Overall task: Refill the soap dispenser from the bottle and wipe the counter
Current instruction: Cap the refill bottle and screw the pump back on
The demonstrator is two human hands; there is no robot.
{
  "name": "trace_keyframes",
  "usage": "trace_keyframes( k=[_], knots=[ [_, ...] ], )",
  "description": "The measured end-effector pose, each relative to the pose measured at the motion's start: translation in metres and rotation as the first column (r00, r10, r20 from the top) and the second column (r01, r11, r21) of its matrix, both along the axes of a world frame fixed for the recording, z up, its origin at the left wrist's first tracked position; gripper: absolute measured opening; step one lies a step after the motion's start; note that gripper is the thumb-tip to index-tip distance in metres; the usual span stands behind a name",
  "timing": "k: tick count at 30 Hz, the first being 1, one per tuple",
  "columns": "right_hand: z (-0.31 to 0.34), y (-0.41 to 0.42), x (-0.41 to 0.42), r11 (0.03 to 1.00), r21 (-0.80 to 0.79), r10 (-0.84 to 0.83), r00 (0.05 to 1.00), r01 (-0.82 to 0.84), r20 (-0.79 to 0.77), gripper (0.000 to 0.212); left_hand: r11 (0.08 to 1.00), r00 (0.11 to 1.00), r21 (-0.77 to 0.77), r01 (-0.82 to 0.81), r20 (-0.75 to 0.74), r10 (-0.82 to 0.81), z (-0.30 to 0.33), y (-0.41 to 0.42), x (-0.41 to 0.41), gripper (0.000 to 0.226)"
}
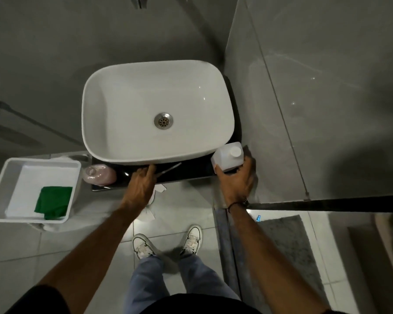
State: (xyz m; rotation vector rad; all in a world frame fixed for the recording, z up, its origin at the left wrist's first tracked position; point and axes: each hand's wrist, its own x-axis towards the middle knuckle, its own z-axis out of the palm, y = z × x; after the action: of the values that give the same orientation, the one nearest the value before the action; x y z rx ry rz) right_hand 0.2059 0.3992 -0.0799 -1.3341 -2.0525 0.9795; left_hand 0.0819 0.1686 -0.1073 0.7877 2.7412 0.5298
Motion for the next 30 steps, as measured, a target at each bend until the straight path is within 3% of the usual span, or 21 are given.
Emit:
trace_keyframes(
  k=[2, 6, 11, 16, 20, 24, 30],
  knots=[
    [-0.002, -0.001, 0.003, 0.998, -0.045, 0.046, 0.999, -0.045, 0.022, 0.097, 0.999, 0.999, 0.006, 0.042, 0.020, -0.042, 0.016, -0.003, 0.006, 0.015],
    [-0.015, 0.000, 0.012, 0.969, -0.245, 0.023, 0.995, 0.002, 0.100, 0.095, 0.990, 0.998, 0.137, -0.046, 0.057, 0.038, 0.043, -0.030, 0.021, 0.028],
    [-0.022, -0.041, 0.014, 0.898, -0.416, -0.094, 0.987, 0.141, 0.132, 0.065, 0.951, 0.987, 0.270, -0.154, -0.005, 0.161, 0.081, -0.088, 0.022, 0.032],
    [-0.022, -0.121, -0.017, 0.824, -0.533, 0.283, 0.955, -0.195, 0.089, 0.046, 0.916, 0.950, 0.324, -0.239, -0.117, 0.289, 0.121, -0.141, 0.004, 0.034],
    [-0.013, -0.175, -0.056, 0.724, -0.545, 0.521, 0.853, -0.422, 0.031, 0.052, 0.905, 0.935, 0.360, -0.228, -0.178, 0.306, 0.143, -0.172, -0.016, 0.031],
    [-0.007, -0.212, -0.085, 0.673, -0.531, 0.619, 0.785, -0.515, 0.023, 0.060, 0.912, 0.947, 0.375, -0.167, -0.196, 0.254, 0.147, -0.193, -0.034, 0.032],
    [-0.007, -0.236, -0.106, 0.701, -0.457, 0.643, 0.762, -0.548, 0.072, 0.059, 0.956, 0.980, 0.278, -0.095, -0.140, 0.138, 0.138, -0.197, -0.058, 0.033]
  ],
)
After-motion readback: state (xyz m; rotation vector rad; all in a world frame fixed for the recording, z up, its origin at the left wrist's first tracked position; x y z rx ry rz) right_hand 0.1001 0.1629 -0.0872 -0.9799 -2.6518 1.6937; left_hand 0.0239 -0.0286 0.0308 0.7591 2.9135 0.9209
